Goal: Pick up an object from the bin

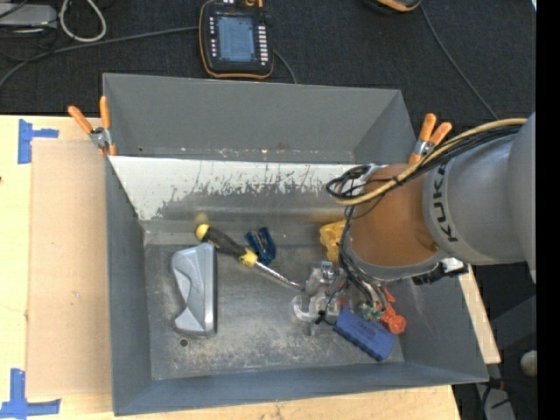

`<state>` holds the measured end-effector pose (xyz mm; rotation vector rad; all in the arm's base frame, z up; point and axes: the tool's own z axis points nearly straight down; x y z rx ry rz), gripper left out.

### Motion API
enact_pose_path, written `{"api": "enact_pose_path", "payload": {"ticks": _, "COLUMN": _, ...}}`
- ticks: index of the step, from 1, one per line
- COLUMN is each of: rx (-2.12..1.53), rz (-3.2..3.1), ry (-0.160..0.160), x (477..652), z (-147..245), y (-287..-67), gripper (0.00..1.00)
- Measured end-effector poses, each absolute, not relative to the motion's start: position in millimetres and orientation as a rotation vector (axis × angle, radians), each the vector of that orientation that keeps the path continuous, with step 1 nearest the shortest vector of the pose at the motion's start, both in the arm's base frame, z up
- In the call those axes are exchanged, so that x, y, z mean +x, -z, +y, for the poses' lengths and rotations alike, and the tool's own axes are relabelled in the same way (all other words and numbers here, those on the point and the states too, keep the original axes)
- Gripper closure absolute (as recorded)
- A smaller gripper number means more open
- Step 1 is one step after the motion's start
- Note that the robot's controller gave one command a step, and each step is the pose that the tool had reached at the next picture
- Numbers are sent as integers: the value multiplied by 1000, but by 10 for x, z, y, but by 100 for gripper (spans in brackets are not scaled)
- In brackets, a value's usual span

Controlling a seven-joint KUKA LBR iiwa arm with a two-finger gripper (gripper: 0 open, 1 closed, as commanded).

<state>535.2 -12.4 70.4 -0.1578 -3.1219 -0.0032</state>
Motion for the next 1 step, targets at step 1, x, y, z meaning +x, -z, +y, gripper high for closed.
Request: {"api": "enact_pose_path", "payload": {"ticks": 1, "rx": -159, "rz": -3118, "ry": 4, "x": 5339, "z": -122, "y": -853, "gripper": 100}}
